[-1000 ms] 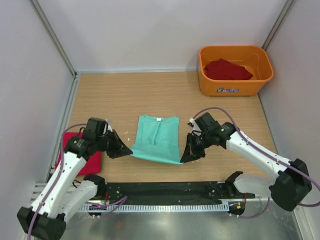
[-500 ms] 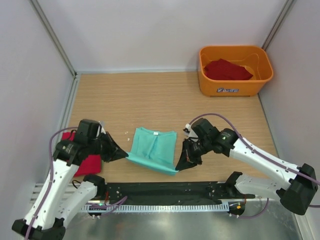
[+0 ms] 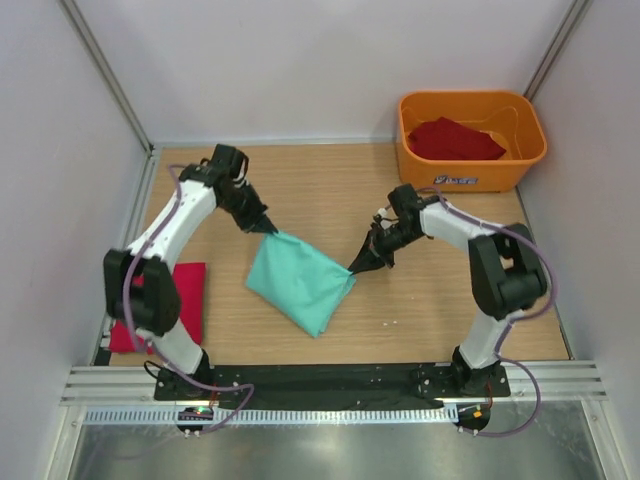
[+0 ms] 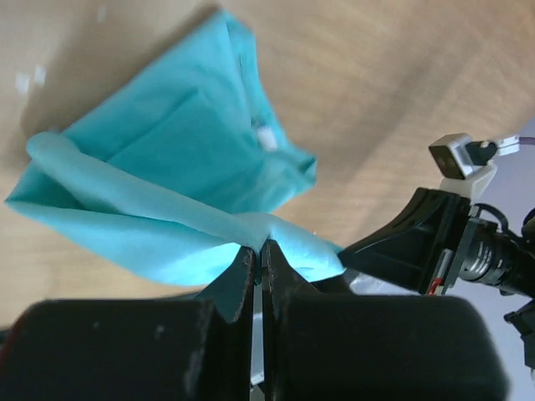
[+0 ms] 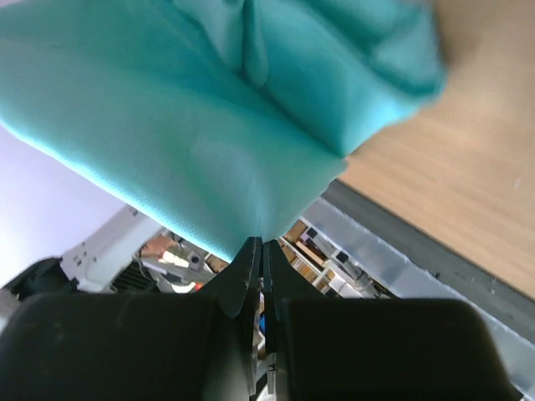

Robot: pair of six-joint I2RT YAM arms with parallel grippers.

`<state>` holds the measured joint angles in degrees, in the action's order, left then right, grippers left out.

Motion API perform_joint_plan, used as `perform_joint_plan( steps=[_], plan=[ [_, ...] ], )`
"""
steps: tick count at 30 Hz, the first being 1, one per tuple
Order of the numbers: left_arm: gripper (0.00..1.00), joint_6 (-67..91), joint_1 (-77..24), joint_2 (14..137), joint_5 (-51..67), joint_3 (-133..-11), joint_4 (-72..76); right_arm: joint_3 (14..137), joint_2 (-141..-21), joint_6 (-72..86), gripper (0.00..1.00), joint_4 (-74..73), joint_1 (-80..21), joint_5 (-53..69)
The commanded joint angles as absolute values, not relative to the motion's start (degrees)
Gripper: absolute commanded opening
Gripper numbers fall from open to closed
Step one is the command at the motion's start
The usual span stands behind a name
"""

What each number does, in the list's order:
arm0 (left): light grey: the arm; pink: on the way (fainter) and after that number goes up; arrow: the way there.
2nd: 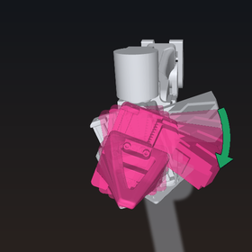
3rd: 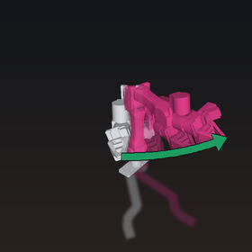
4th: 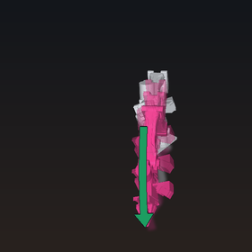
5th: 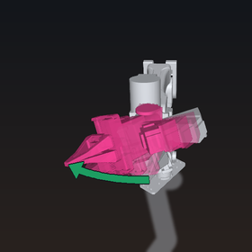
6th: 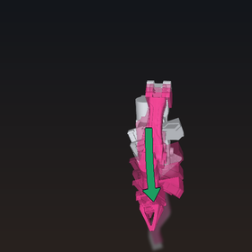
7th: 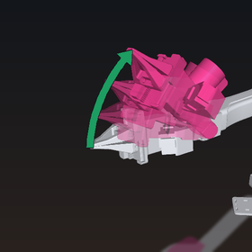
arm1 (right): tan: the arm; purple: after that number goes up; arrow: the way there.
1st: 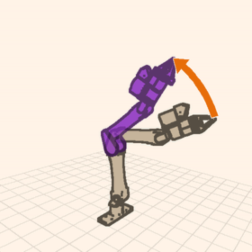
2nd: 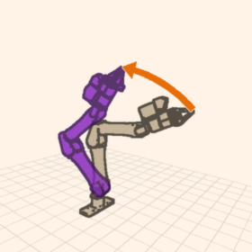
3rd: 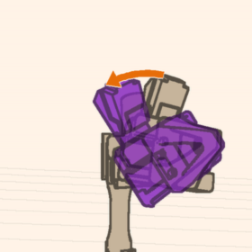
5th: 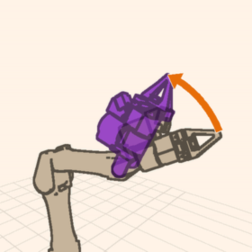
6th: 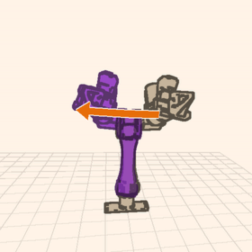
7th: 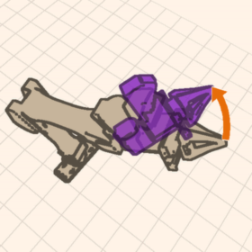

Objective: Fold and stack the t-shirts
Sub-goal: Fold the tshirt

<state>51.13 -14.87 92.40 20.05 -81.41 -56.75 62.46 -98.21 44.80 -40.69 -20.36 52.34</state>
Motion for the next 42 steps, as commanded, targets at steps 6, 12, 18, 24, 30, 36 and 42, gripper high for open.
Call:
perform_joint_plan(
  steps=[6, 12, 18, 24, 30, 36, 42],
  plan=[
    [0.01, 41.8, -12.7, 117.4, 24.7, -100.4, -50.0, 85.2, -114.6, 31.1, 0.08, -51.5, -15.8, 46.5],
    [0.09, 38.6, -12.7, 126.6, 28.4, -112.0, -51.7, 81.1, -114.1, 31.5, 0.08, -49.8, -15.3, 44.3],
    [0.09, 36.7, -12.8, 131.9, 29.0, -118.3, -54.8, 77.8, -114.3, 33.0, 0.08, -46.8, -15.1, 43.3],
    [0.19, 34.9, -13.6, 130.5, 28.4, -117.0, -56.2, 75.8, -112.2, 33.4, 0.08, -45.7, -14.9, 42.1],
    [0.54, 30.3, -14.0, 122.7, 12.0, -117.8, -59.2, 78.0, -110.2, 28.8, 0.39, -49.9, -13.5, 29.6],
    [0.65, 25.3, -13.0, 114.2, 6.4, -108.9, -57.1, 81.0, -104.6, 22.9, 0.57, -55.8, -13.8, 16.0],
    [0.59, 22.2, -12.8, 116.7, 12.3, -100.6, -52.0, 75.9, -99.3, 24.9, 0.59, -49.1, -19.3, 24.9]
  ],
)
